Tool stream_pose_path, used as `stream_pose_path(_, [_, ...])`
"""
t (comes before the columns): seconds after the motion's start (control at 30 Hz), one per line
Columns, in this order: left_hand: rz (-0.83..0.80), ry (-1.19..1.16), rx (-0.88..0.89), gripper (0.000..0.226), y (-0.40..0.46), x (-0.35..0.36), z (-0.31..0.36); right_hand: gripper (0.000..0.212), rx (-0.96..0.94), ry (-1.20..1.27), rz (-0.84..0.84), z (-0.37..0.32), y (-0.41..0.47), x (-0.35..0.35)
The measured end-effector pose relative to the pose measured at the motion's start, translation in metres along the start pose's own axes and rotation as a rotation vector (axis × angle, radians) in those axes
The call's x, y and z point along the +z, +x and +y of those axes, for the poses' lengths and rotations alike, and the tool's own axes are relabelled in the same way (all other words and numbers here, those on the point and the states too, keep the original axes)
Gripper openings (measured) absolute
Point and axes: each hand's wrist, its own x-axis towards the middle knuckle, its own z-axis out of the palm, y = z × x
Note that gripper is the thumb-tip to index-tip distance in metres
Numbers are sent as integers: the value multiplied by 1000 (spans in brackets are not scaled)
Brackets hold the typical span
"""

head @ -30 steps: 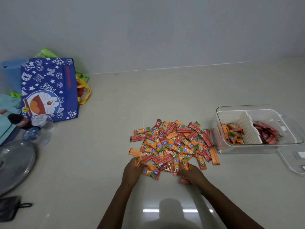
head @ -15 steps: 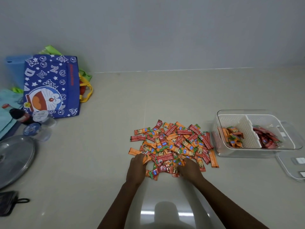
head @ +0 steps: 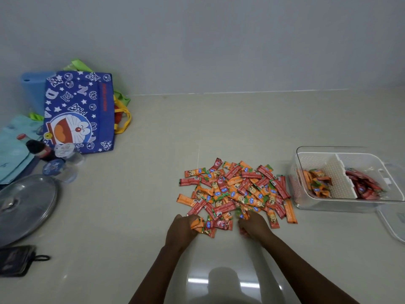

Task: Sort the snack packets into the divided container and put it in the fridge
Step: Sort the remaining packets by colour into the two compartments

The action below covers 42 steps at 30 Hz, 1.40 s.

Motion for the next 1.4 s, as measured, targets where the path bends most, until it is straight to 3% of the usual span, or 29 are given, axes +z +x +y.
stream_pose_path(0.07, [-29,-12,-11,39,1,0,3,9,37,197,11,4,-2,-9])
stream_pose_path(0.17, [-59,8,-33,38,7,1,2,22,52,401,88,11,-1,-22])
stream_pose_path(0.27, [-83,6,-48,40,8,-1,-1,19,9,441,171,13,-2,-31])
stream_pose_path(0.53, [-78,-205,-136,16,-1,-20,-22,35,-47,-85,252,3,10,-10])
stream_pose_path(0.73, [112,-402,-198,29,11,-48,-5,36,-48,-278,302,3,14,5])
stream_pose_path(0.83, [144,-300,-163,18,26,-53,-3,14,-45,-254,194,-2,10,1])
stream_pose_path(0.97, [140,-24,-159,20,49,-38,-11,6,-29,-11,45,3,0,-10])
stream_pose_path(1.2, [230,101,-168,24,46,-24,-3,49,-38,278,168,2,-1,-39])
stream_pose_path(1.33, [259,151,-203,28,41,-22,-1,38,-63,109,240,-3,12,-44])
stream_pose_path(1.4, [283,79,-240,22,37,-19,-3,46,-75,-19,248,-1,20,-42])
